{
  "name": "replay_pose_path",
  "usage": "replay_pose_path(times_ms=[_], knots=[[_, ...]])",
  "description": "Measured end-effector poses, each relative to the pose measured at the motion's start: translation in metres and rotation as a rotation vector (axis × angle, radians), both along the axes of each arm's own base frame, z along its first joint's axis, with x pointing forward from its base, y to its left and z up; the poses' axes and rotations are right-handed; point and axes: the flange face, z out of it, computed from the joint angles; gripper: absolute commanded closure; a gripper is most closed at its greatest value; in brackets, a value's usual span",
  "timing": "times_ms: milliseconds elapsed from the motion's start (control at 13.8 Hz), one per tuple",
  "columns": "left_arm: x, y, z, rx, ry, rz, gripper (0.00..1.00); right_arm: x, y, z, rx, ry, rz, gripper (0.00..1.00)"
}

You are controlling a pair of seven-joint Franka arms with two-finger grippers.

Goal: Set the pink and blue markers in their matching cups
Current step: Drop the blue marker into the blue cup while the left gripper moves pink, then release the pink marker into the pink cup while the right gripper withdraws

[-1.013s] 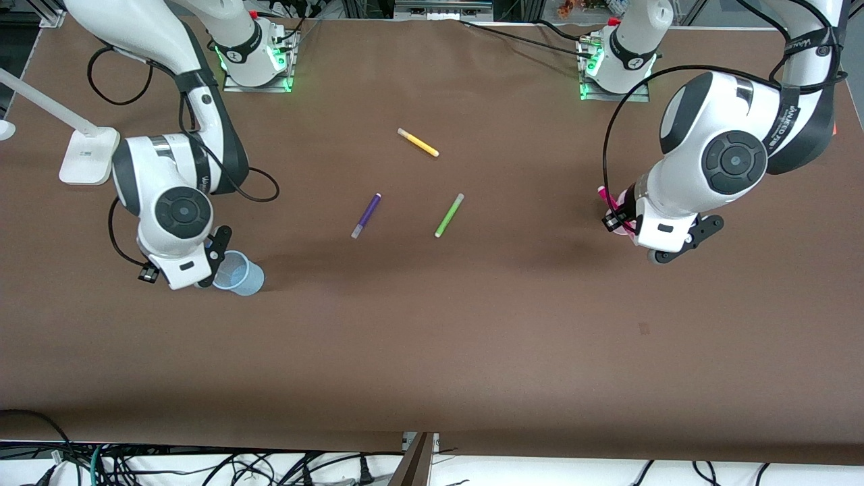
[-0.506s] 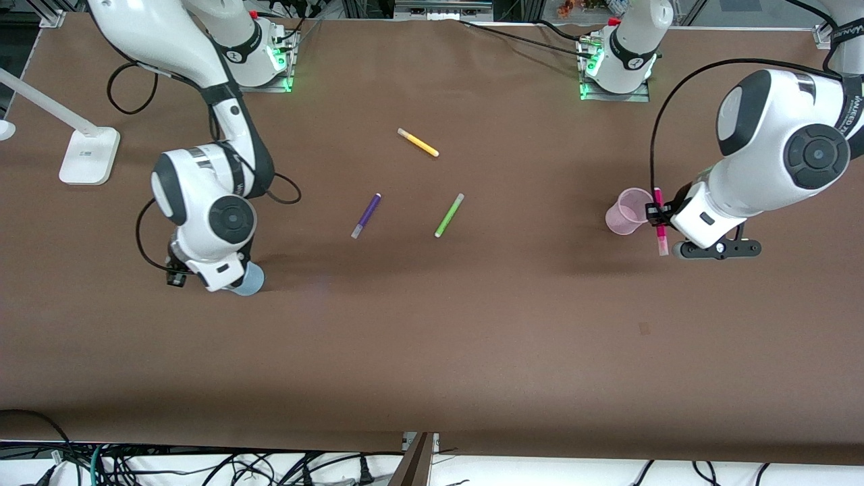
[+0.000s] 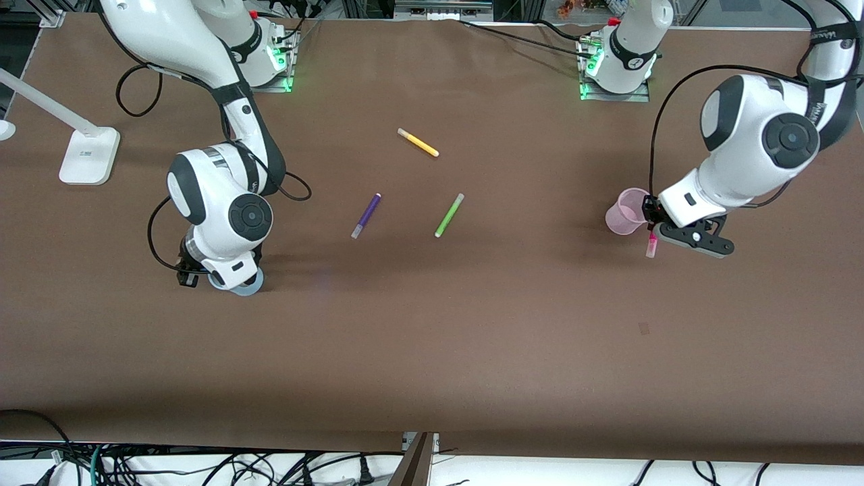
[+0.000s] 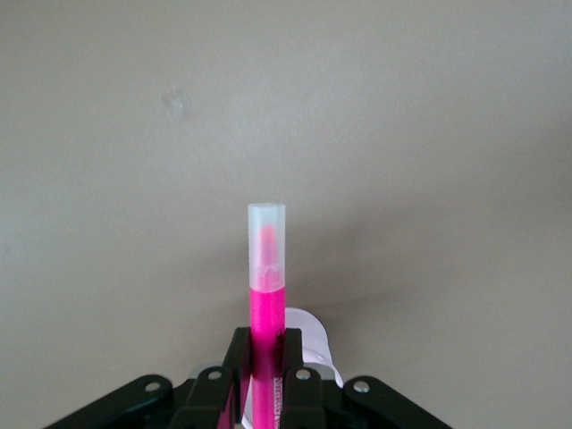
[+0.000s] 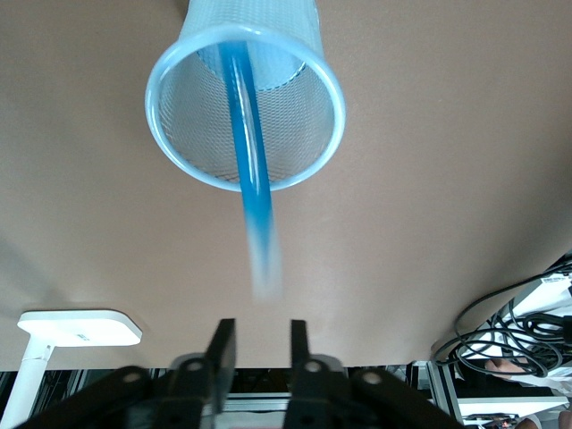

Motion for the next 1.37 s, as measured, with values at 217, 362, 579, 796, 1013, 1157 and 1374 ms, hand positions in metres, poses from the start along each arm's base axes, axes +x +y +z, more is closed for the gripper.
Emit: replay_pose_path(times_ms=[217, 362, 579, 796, 1013, 1157, 1374], knots=[[-0.025, 0.001, -0.008, 0.009, -0.053, -0.078, 1.0, 0.002, 0.001, 0.004, 0.003, -0.01, 0.0, 0.0], [-0.037, 0.0, -0.009, 0.016, -0.054, -0.106, 1.0, 0.011, 0.002, 0.019, 0.018, -0.043, -0.008, 0.0], [-0.046, -0.005, -0.016, 0.02, -0.037, -0.121, 1.0, 0.019, -0.003, 0.04, 0.127, -0.076, -0.117, 0.0], [-0.057, -0.005, -0.027, -0.007, 0.053, 0.042, 1.0, 0.028, -0.03, 0.07, 0.323, -0.136, -0.344, 0.0], [-0.07, -0.007, -0.035, -0.018, 0.17, 0.37, 1.0, 0.031, -0.071, 0.104, 0.54, -0.155, -0.592, 0.0], [-0.076, -0.011, -0.038, -0.061, 0.255, 0.619, 1.0, 0.03, -0.1, 0.124, 0.649, -0.164, -0.743, 0.0], [-0.073, -0.023, -0.03, -0.144, 0.372, 1.045, 1.0, 0.029, -0.111, 0.148, 0.704, -0.194, -0.919, 0.0]])
